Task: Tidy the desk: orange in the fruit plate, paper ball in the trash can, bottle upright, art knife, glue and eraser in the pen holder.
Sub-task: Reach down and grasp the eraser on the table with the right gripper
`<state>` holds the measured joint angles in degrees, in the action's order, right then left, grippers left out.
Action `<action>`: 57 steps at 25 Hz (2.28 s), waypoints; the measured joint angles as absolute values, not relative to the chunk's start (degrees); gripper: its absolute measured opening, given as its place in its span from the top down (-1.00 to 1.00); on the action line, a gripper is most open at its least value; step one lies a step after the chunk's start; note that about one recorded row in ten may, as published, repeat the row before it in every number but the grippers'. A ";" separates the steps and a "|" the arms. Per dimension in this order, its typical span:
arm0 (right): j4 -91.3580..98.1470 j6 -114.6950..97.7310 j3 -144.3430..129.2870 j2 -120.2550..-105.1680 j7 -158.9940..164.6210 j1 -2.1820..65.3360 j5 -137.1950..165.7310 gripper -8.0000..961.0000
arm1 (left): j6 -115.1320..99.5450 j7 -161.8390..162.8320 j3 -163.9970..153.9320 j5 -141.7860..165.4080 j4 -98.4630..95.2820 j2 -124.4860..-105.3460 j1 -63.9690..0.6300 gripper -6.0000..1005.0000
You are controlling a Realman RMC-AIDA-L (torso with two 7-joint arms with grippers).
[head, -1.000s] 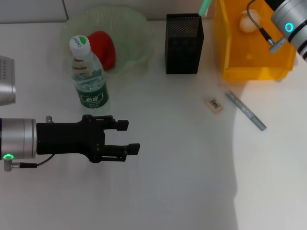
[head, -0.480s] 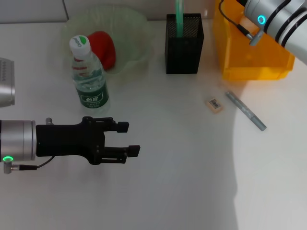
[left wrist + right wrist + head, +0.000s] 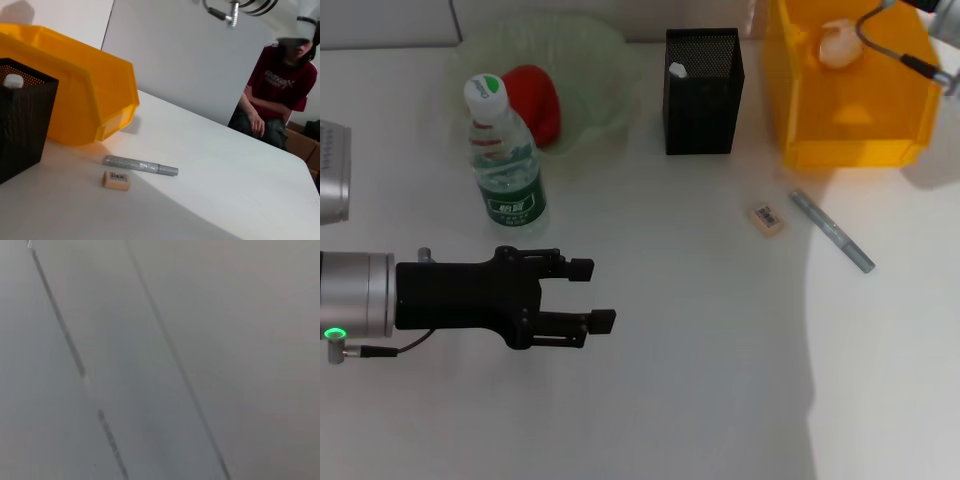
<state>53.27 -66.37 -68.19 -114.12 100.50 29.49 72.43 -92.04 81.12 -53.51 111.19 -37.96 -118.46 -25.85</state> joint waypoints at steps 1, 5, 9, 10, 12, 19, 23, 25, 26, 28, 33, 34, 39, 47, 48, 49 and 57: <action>53.27 -66.37 -68.19 -114.12 100.50 29.49 72.43 -0.49 | -92.27 81.13 -53.53 111.19 -37.96 -118.45 -25.84 -0.54; 70.30 -87.76 -53.03 -113.18 124.95 32.79 103.81 -0.51 | -92.86 81.12 -53.52 111.18 -38.03 -118.42 -25.90 -0.54; 74.16 -101.60 -50.40 -111.07 135.03 39.39 119.49 -0.53 | -93.04 81.12 -53.53 111.18 -38.07 -118.41 -26.06 -0.54; 73.46 -105.12 -50.32 -110.52 136.66 42.23 125.14 -0.54 | -93.17 81.12 -53.53 111.20 -38.09 -118.41 -26.14 -0.54; 71.43 -108.58 -50.69 -110.12 137.60 45.62 132.59 -0.53 | -93.45 81.12 -53.58 111.36 -38.13 -118.48 -26.34 -0.54; 62.54 -102.18 -59.31 -115.00 138.38 51.55 154.58 -0.53 | -93.36 80.97 -53.70 111.55 -38.03 -118.56 -26.54 -0.54; 56.77 -92.91 -66.60 -119.26 139.41 52.44 160.86 -0.53 | -93.26 81.06 -53.70 111.56 -38.00 -118.56 -26.95 -0.54; 54.05 -88.75 -70.62 -119.34 141.15 52.56 160.29 -0.52 | -93.27 81.07 -53.71 111.56 -38.00 -118.56 -26.99 -0.54; 54.05 -88.75 -70.62 -119.34 141.15 52.56 160.29 -0.52 | -93.29 81.07 -53.70 111.55 -37.99 -118.56 -27.00 -0.54; 52.03 -84.14 -73.56 -119.41 142.52 52.62 159.15 -0.52 | -93.40 81.08 -53.70 111.55 -37.97 -118.57 -27.11 -0.54; 49.52 -79.31 -74.48 -119.51 142.73 52.83 156.24 -0.52 | -93.32 81.10 -54.11 111.24 -37.96 -118.67 -27.16 -0.54; 49.52 -79.31 -74.48 -119.51 142.73 52.83 156.24 -0.52 | -93.32 81.10 -54.11 111.24 -37.96 -118.67 -27.16 -0.54; 44.42 -74.26 -75.26 -119.55 142.87 54.41 155.65 -0.51 | -93.19 81.09 -54.21 111.17 -37.94 -118.74 -27.47 -0.54; 42.48 -70.92 -75.98 -119.67 143.04 55.08 154.72 -0.24 | -92.99 81.11 -54.23 111.16 -36.68 -118.74 -28.30 -0.54; 42.20 -70.53 -76.00 -119.68 143.04 55.09 154.70 -0.20 | -92.72 81.07 -54.23 111.17 -36.39 -118.74 -28.48 -0.54; 42.01 -70.27 -76.01 -119.68 143.04 55.09 154.70 -0.16 | -92.72 81.07 -54.23 111.17 -36.39 -118.74 -28.48 -0.54; 40.78 -69.47 -76.03 -119.71 143.05 55.50 154.70 0.29 | -92.41 81.13 -54.26 111.17 -36.29 -118.74 -28.90 -0.54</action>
